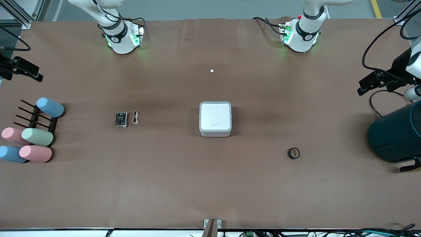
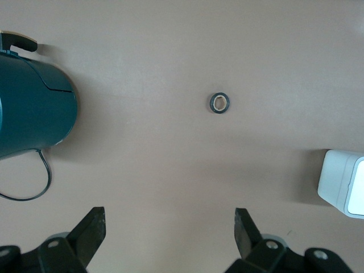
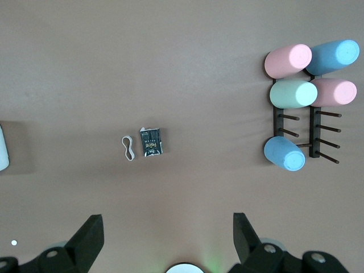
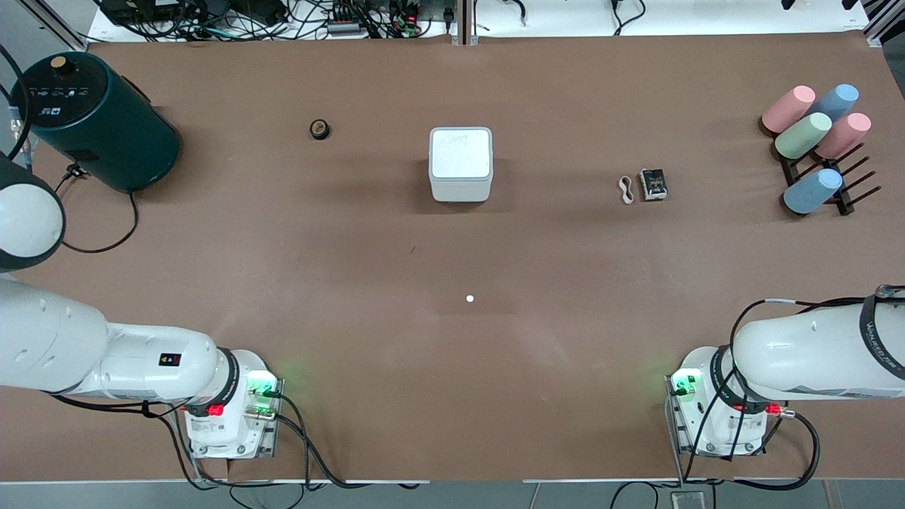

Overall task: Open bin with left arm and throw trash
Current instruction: 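Lift open the white bin's lid with the left gripper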

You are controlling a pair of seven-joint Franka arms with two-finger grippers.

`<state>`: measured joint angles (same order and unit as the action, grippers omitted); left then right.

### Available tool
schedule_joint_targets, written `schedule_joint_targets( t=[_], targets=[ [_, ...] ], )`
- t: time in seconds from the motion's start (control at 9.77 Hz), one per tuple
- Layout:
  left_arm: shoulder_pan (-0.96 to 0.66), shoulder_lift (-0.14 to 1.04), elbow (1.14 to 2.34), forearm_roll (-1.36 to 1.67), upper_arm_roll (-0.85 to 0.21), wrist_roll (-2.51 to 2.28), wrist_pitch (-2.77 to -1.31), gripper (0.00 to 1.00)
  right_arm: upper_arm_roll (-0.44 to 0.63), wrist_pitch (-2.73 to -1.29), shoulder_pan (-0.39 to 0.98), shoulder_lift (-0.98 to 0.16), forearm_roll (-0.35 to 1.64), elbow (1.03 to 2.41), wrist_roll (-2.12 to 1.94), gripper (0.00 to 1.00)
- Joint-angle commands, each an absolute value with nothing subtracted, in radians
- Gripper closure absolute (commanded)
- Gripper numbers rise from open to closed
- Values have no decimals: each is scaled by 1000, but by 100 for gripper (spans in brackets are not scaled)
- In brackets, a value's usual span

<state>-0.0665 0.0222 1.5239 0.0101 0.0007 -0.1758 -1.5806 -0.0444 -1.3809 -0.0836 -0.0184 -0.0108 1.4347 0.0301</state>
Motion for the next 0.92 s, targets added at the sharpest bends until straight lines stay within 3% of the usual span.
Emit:
schedule_joint_targets(
  t=[0.0,0.2,0.31,0.41,0.51,0.61,0.82],
  targets=[
    [-74,25,1508,-18,-8,-166,-1578,0,-49,-1384,-87,-21,6,1442,35,0],
    [-93,29,1502,1,-56,-179,-1575,0,-51,-1384,-87,-28,9,1448,37,0],
    [-132,38,1505,17,-131,-169,-1568,0,-51,-1384,-89,-35,38,1465,37,0],
    [-161,81,1505,23,-184,-164,-1569,19,-49,-1388,-95,-35,99,1501,35,0],
    [-188,154,1500,61,-222,-190,-1598,56,-49,-1425,-89,-35,104,1553,35,0],
    [-236,237,1497,69,-250,-204,-1702,77,-51,-1524,-68,-34,104,1657,35,0],
    [-372,403,1497,42,-250,-369,-1965,100,-51,-1812,-35,-31,104,1910,35,0]
  ],
)
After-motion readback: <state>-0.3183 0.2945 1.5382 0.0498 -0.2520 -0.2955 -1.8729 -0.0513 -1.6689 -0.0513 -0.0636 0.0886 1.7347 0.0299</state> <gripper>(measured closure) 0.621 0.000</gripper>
